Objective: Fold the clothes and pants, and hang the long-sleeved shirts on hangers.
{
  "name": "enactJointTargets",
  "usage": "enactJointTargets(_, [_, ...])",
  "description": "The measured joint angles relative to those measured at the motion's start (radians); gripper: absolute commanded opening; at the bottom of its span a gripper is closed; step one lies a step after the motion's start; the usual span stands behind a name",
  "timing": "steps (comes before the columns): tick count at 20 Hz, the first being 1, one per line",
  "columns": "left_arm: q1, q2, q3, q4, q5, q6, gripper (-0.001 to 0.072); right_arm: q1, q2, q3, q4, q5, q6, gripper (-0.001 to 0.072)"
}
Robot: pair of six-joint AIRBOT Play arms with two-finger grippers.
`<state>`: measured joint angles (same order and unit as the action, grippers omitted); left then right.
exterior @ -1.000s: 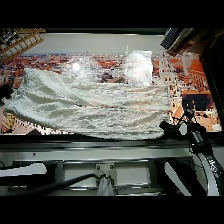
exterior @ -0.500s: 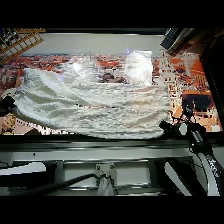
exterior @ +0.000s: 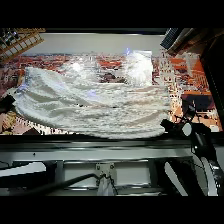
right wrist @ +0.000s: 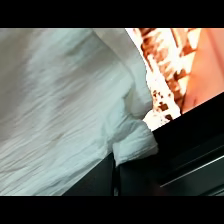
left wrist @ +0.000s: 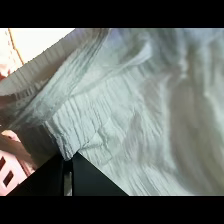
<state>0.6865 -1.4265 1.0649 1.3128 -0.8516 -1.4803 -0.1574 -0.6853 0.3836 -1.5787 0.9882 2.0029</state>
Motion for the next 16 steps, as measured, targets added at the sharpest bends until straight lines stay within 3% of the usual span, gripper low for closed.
enactJointTargets(10, [-0.014,0.262,0.0,0.003,-0.011,-0.045,0.0012,0.0,0.342,0.128,-0.087,0.281,-0.052,0.0017])
enactJointTargets(16, [-0.115,0.32,0.006,0.003,0.125,-0.047,0.0011,0.0,0.233,0.238,-0.126,0.201,-0.096,0.0018])
